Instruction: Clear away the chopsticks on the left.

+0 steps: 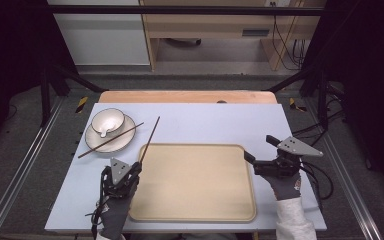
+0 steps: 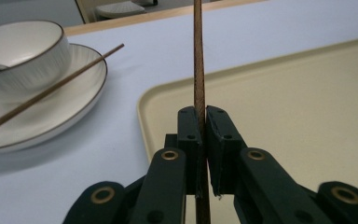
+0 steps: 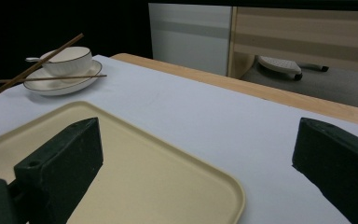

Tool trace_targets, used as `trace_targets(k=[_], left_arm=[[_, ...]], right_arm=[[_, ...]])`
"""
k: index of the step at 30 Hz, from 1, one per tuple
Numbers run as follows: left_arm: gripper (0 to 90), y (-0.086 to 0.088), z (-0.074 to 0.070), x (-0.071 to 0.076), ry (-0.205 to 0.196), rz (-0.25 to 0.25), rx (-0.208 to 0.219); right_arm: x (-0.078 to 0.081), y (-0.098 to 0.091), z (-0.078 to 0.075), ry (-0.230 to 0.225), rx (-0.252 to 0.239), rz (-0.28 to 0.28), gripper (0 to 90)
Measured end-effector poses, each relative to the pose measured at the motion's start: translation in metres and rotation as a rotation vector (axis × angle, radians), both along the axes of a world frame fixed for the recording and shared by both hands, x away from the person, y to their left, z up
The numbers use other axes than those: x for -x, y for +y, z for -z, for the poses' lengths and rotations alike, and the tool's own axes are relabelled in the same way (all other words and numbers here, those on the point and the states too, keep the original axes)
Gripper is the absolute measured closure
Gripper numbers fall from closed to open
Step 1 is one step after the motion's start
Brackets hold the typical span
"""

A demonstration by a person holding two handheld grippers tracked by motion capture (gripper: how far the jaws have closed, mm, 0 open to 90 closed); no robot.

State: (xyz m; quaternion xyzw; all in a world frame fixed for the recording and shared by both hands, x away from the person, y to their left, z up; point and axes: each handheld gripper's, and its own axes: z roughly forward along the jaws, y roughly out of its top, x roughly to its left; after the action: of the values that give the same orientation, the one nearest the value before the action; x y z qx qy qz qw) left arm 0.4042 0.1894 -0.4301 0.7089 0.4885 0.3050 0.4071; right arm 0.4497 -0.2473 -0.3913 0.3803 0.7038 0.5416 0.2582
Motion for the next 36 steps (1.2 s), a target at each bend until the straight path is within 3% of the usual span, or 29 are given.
trace_targets(k=[5,13,36], left_arm=[[83.9,-0.009,0.014,0.007,0.028,-0.031,0.012],[84.0,-0.013,0.034,0.019,0.098,-0.041,-0.014],[83.7,-0.013,0.046,0.016,0.206,-0.04,-0.068]], right_arm=[[-0.001,0.002,0.001,0.005,-0.001,-0.006,1.9],[-0.001,0.003,0.002,0.013,0.001,-0.013,2.1],[-0.002,0.01,0.003,0.021,0.016,-0.024,2.1]])
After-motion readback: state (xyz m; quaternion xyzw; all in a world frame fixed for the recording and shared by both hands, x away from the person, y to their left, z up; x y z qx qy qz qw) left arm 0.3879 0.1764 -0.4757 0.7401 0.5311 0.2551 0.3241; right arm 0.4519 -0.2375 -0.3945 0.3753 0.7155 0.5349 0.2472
